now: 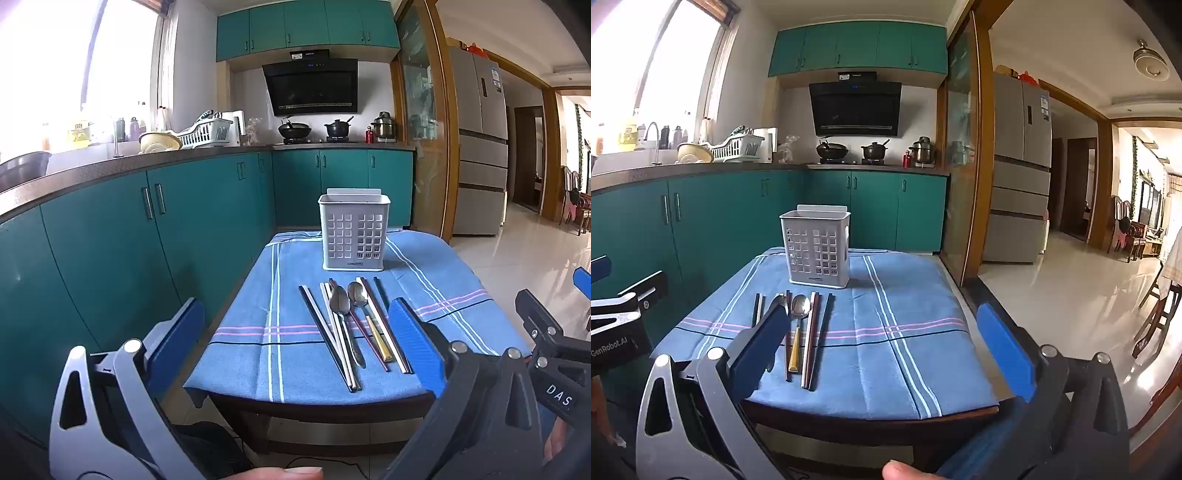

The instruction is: Organize utensils

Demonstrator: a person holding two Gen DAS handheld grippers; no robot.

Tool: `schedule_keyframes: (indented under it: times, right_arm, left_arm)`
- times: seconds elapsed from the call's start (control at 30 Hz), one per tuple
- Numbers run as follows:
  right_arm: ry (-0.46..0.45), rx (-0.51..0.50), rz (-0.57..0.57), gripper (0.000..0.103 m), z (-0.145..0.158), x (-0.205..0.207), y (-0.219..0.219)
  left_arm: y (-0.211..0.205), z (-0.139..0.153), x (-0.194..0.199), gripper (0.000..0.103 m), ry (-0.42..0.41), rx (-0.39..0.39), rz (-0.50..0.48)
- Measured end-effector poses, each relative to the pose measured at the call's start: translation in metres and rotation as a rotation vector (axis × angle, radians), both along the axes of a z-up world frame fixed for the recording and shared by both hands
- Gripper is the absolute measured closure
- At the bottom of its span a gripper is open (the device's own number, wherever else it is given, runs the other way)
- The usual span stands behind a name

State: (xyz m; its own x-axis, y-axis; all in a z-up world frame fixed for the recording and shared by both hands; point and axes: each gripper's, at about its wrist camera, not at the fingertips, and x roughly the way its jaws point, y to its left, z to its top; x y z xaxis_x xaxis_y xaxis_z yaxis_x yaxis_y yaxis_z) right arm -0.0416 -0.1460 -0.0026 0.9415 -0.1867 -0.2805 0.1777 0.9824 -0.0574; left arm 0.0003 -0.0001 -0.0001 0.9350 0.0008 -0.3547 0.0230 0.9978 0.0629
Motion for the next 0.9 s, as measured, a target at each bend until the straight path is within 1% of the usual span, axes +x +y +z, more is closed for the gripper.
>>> schedule_keyframes:
  times: [0.9]
  right_arm:
    - [0.003, 0.013, 0.004, 0.003, 0.0012, -0.0008, 0.0014]
  left_arm:
    - [-0.0013, -0.0030, 0.0003, 0.004, 0.008, 0.005, 0.003]
